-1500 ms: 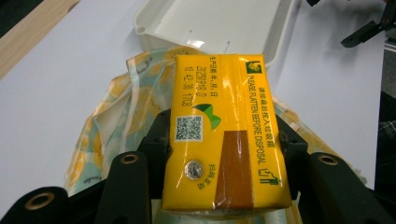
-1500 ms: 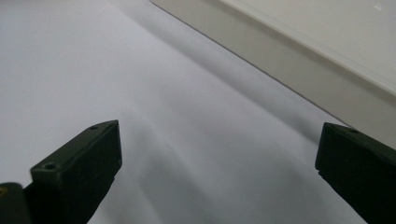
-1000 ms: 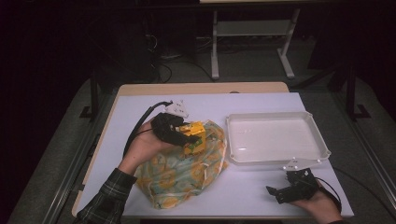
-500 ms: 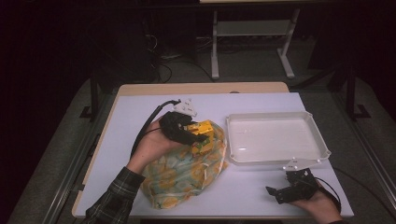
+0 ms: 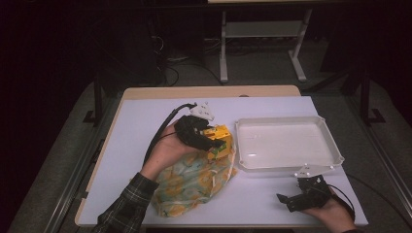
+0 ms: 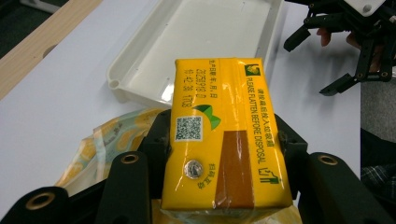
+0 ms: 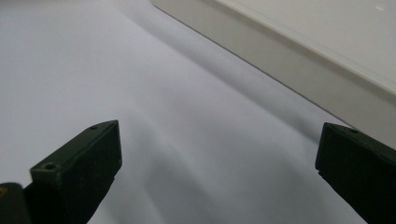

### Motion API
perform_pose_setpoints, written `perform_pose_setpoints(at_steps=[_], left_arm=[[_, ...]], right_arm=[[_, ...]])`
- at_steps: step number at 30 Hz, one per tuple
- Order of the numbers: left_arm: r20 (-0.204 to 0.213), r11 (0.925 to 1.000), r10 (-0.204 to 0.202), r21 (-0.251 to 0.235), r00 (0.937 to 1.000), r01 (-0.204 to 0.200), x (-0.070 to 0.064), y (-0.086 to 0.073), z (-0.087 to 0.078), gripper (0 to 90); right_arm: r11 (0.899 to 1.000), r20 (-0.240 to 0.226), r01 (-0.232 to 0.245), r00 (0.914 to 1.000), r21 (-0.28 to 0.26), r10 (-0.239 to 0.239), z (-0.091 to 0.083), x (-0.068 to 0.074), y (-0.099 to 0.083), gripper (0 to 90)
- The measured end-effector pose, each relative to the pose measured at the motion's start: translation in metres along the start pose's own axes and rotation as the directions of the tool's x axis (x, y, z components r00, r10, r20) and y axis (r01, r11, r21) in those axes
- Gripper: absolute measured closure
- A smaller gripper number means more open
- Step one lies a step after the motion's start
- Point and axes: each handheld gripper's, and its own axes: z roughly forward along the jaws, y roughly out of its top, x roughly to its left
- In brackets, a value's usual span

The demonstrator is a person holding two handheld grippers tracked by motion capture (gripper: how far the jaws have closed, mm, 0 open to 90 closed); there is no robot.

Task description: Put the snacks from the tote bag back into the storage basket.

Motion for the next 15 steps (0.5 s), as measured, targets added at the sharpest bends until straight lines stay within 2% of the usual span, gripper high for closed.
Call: perform_pose_setpoints(at_steps=[15], left_arm=[[0.006,0.9999,0.004,-0.012,1.0,-0.004,-0.005,0.013,0.013,52.0]], right_arm=[[1.0,0.0,0.009,1.0,-0.009,-0.009,0.0,0.0,0.0,0.0]])
